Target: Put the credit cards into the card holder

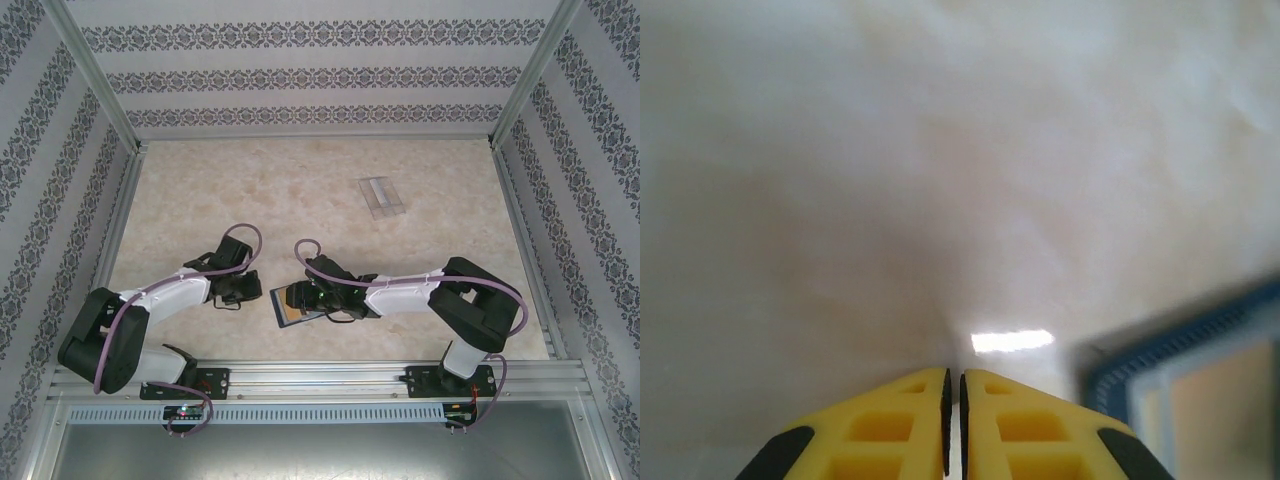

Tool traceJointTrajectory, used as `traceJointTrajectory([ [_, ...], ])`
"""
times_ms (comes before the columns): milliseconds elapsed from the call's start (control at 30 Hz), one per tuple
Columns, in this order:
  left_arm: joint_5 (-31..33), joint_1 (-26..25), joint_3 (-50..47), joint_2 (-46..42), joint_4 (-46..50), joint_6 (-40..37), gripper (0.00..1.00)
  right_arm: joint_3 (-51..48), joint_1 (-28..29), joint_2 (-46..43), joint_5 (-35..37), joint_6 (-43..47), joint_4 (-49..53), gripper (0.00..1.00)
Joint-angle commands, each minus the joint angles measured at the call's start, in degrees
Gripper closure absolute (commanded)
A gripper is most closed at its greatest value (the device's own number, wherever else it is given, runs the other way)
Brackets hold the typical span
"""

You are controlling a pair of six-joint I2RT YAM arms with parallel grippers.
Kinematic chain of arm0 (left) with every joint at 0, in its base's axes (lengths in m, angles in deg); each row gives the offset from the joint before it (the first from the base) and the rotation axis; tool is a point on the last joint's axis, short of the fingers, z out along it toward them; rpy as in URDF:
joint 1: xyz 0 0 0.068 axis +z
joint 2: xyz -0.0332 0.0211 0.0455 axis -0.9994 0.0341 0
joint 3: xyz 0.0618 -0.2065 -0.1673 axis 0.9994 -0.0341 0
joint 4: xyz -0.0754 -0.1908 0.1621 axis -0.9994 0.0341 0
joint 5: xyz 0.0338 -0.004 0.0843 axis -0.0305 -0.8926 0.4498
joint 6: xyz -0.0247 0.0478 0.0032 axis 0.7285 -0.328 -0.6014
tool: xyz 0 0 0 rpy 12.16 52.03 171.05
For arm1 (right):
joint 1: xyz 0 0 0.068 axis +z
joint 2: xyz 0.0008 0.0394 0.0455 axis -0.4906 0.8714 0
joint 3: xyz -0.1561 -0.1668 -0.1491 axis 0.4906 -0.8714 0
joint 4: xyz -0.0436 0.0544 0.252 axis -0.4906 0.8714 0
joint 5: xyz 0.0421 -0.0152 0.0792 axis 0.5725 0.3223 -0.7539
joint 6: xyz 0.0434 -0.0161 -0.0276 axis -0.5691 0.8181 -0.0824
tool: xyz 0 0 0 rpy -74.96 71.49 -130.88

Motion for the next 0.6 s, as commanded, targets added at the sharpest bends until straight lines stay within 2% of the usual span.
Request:
traceJointTrajectory([
  [0,-6.89,-2.29,-1.77,-1.20,-1.97,0.76,0.85,1.34,1.11,-1.22,3.48,3.17,8.71,0.46],
  [133,-4.12,-2.30,-2.85,-5.83,-0.27,2.38,0.85,3.53,2.10,-1.74,6.11,5.40,14.61,0.44],
  [267,2.29,-1.34,-3.19,-11.07,3.84,5.33,0.87,8.81,4.54,0.18,10.47,7.71,23.56,0.34],
  [467,1.56,1.06,-3.13,-11.56,4.13,6.07,0.89,17.96,9.13,5.33,18.28,10.96,35.67,0.32],
  [567,0.74,1.09,-2.99,-11.17,4.06,5.34,0.89,21.70,10.24,7.74,19.39,11.86,40.22,0.31],
])
